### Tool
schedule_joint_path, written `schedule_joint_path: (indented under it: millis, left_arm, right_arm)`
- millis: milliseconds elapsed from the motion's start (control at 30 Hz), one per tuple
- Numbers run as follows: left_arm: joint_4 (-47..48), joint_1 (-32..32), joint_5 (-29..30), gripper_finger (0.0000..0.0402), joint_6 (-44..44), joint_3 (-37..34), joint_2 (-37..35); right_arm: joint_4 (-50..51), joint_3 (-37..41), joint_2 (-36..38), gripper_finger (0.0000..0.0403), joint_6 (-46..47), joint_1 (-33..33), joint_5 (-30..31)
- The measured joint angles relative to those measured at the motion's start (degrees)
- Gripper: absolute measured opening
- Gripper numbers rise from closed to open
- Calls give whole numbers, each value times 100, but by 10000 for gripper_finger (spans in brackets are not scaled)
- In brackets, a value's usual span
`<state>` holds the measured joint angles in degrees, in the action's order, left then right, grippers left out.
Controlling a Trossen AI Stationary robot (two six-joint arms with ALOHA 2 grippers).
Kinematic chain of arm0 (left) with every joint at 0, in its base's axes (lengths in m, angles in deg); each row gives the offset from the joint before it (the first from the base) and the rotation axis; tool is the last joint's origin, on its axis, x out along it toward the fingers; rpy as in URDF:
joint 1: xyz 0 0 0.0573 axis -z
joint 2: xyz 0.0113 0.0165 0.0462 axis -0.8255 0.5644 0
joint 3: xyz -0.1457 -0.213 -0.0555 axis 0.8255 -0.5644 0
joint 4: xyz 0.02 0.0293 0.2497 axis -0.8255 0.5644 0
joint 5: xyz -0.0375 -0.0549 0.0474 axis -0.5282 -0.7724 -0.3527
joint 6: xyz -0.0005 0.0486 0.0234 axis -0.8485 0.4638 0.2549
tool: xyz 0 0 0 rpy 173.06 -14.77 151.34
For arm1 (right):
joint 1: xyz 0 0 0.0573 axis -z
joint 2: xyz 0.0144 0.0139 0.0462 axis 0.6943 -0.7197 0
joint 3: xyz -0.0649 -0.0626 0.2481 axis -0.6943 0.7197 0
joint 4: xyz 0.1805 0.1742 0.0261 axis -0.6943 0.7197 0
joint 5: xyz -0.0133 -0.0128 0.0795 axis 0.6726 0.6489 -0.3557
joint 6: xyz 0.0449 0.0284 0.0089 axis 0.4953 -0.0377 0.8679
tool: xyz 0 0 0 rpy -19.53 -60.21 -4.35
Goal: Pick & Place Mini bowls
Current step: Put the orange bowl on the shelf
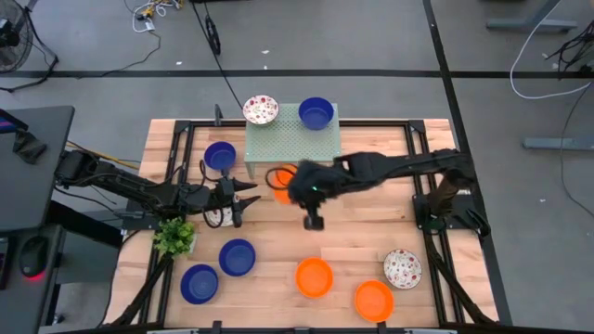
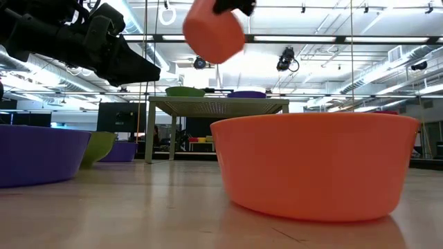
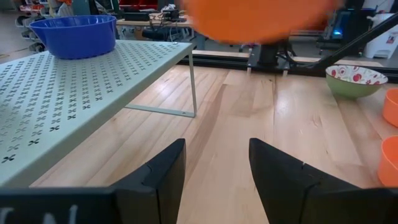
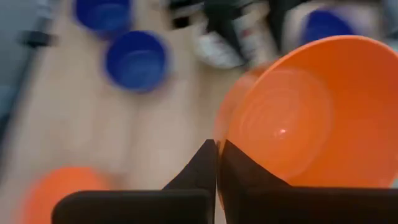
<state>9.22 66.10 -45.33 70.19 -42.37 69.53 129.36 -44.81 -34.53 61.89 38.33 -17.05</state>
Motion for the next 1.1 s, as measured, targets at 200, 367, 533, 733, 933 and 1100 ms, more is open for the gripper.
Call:
schedule_joint_path:
  millis: [200, 367, 533, 733, 933, 1100]
  left_arm:
    - [1, 0, 0, 181, -3, 0, 0]
    - [-8, -1, 0, 181, -5, 0, 0]
    - [-28, 0, 0, 181, -32, 0, 0]
    - [-150, 0, -2, 181, -45, 0, 0]
    - [-167, 0, -2, 181, -45, 0, 0]
    - [-171, 0, -2, 181, -47, 0, 0]
  right_arm:
    - [-11, -272, -251, 6, -1179, 657, 626]
    - [-84, -242, -514, 6, -1764, 1226, 643]
    - [-74, -242, -696, 6, -1982, 1480, 659]
    - [-54, -239, -762, 8, -1983, 1498, 626]
    - [-118, -185, -757, 22, -1814, 1537, 627]
    - [-313, 135, -760, 26, -1804, 1575, 633]
